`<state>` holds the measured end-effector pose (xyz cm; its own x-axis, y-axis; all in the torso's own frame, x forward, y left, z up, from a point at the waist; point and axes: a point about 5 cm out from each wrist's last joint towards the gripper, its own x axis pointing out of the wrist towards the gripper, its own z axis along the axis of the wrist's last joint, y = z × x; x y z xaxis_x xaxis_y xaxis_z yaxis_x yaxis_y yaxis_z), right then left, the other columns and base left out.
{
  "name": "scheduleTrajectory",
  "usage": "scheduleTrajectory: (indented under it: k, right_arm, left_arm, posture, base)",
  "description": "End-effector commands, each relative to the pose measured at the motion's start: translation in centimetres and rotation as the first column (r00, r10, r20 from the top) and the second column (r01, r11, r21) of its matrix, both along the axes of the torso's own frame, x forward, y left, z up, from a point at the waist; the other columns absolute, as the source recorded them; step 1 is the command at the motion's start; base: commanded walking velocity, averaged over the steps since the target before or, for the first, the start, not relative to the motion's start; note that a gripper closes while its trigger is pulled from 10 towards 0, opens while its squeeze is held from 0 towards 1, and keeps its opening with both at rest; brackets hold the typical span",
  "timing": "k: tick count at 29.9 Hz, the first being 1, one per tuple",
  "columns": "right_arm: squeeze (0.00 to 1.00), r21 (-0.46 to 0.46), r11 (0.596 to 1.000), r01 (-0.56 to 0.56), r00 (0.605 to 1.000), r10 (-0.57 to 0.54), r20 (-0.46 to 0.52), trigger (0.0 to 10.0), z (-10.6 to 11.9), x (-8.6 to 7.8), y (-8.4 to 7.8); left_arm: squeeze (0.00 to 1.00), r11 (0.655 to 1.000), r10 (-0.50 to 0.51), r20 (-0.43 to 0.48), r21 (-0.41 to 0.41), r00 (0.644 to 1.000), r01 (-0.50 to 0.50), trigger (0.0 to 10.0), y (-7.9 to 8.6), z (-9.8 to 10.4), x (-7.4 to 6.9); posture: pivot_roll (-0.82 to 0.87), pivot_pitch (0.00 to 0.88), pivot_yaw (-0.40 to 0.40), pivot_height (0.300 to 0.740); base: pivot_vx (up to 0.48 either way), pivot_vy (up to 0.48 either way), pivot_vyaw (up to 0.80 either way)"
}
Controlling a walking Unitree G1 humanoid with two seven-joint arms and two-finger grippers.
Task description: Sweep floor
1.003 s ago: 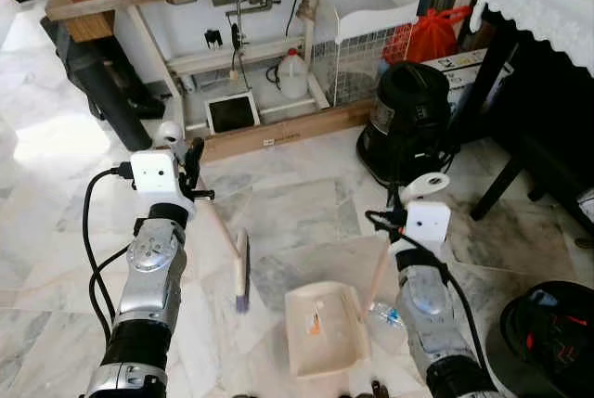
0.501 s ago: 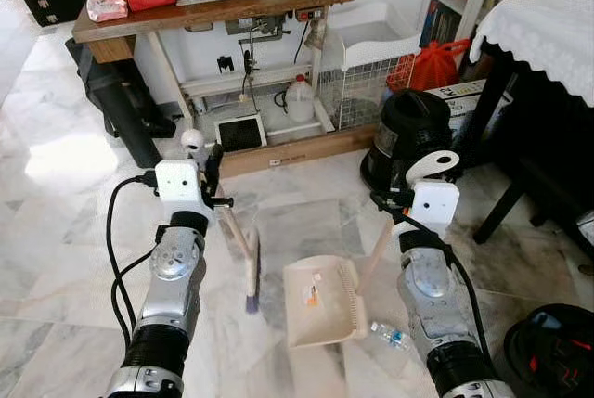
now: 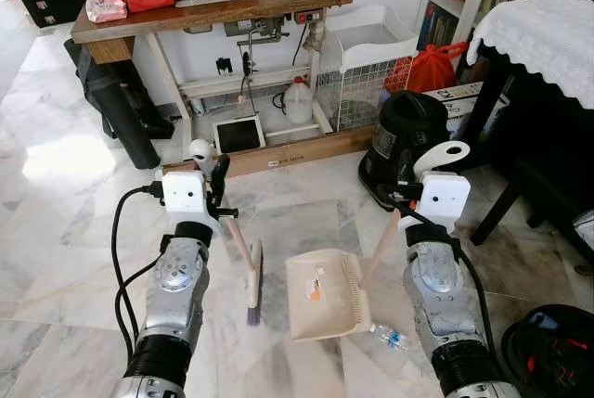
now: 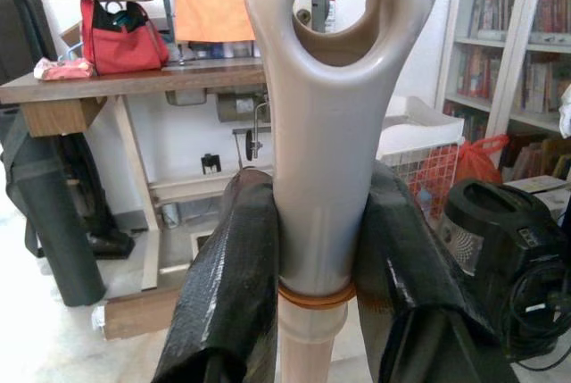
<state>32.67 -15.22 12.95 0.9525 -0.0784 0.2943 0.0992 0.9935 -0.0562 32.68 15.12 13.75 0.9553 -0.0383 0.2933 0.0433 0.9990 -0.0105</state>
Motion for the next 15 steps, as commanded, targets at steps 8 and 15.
scheduleTrajectory:
  k: [8, 15]
  right_arm:
    - [0.0, -0.001, 1.0, 0.0, 0.999, 0.0, 0.054, 10.0, 1.58, 0.25, 0.12]
    - [0.0, 0.005, 1.0, -0.01, 0.998, 0.01, 0.055, 10.0, 1.73, 0.39, 0.61]
  left_arm:
    - [0.0, 1.0, -0.008, 0.026, 0.011, 1.0, 0.007, 10.0, -0.45, 0.18, -0.18]
    - [0.0, 1.0, 0.009, 0.027, 0.016, 1.0, -0.009, 10.0, -0.1, 0.44, -0.01]
  posture:
    - [0.02, 0.0, 0.038, 0.74]
    - [0.02, 0.0, 0.043, 0.74]
  base:
    - [0.0, 0.0, 0.55]
    - [0.0, 0.0, 0.8]
